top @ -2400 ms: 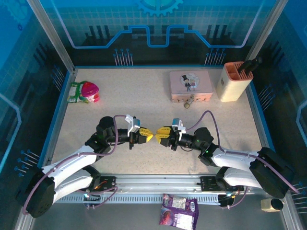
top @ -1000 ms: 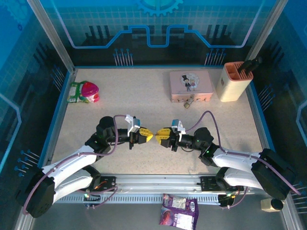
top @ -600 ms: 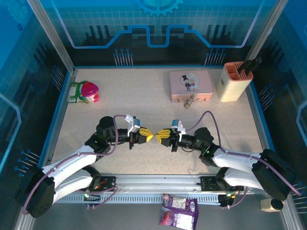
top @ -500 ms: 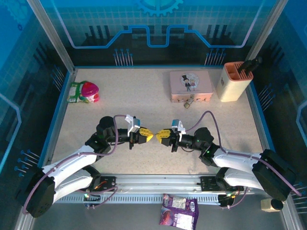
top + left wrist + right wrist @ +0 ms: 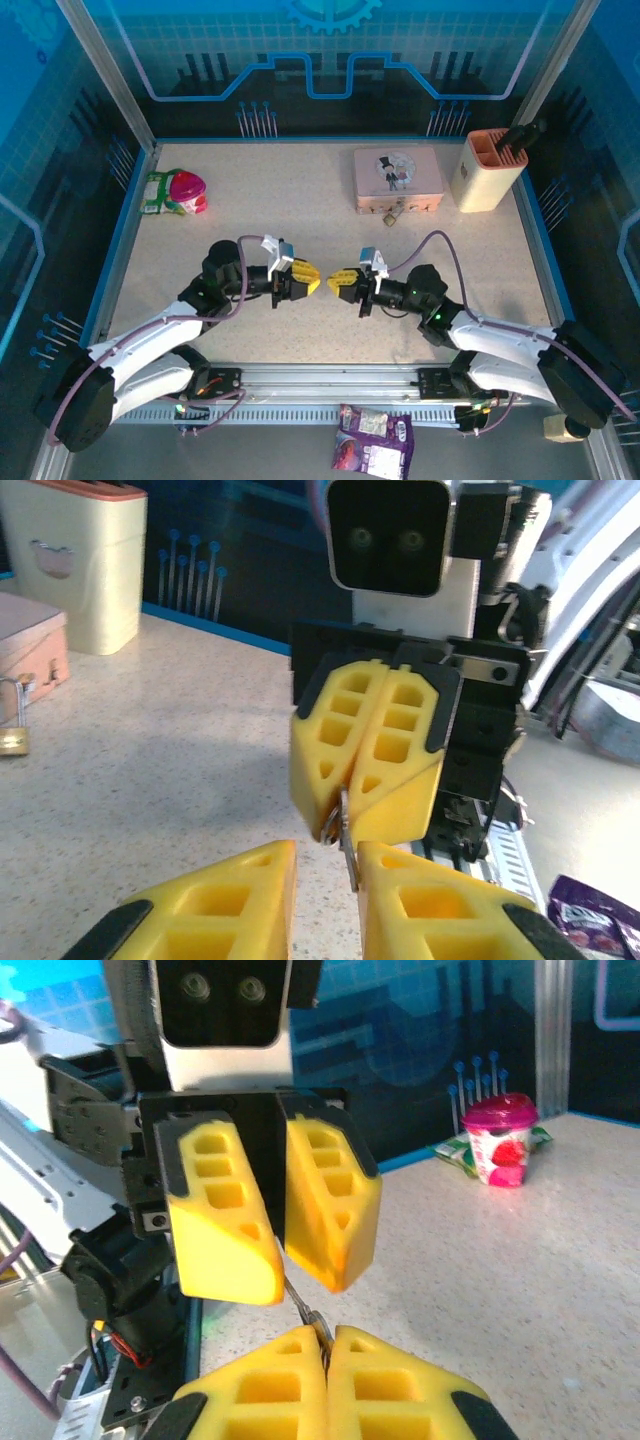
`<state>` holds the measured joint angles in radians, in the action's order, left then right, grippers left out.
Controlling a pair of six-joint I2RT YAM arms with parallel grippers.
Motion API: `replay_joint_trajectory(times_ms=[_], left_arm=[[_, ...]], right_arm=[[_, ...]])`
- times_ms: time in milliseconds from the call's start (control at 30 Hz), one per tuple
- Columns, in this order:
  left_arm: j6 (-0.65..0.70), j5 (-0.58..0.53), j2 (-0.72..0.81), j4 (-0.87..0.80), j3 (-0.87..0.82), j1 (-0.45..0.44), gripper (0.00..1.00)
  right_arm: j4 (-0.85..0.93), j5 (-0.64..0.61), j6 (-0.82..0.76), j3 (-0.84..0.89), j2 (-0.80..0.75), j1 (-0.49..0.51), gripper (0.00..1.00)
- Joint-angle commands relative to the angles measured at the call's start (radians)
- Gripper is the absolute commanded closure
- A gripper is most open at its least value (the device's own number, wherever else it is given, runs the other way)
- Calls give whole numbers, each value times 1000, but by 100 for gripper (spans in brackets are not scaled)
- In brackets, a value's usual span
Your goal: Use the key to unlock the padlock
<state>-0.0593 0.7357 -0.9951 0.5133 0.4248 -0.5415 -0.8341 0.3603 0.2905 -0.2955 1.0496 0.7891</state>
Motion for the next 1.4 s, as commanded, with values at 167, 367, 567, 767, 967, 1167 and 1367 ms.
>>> replay_joint_trajectory(times_ms=[167, 367, 567, 767, 967, 1167, 1367], left_arm=[[-200, -260, 6, -194, 139, 16, 63], [-256, -245, -177, -246, 281, 17, 64], [-307, -282, -527, -310, 522, -25, 63], [-220, -369, -837, -394, 800, -109, 62], [-139, -515, -1084, -514, 1083, -184, 60], [-178, -689, -1268, -615, 1311, -217, 57], [-258, -771, -1394, -723, 1480, -218, 53]], right_arm=[[571, -310, 18, -118, -244, -103, 100], [860, -568, -8, -174, -438, -126, 100], [1068, -654, -44, -233, -622, -198, 100], [1178, -687, -49, -245, -811, -209, 100], [1233, -712, -42, -256, -945, -209, 100], [1227, -706, -25, -228, -1012, -209, 100], [1219, -684, -21, -221, -1033, -209, 100]])
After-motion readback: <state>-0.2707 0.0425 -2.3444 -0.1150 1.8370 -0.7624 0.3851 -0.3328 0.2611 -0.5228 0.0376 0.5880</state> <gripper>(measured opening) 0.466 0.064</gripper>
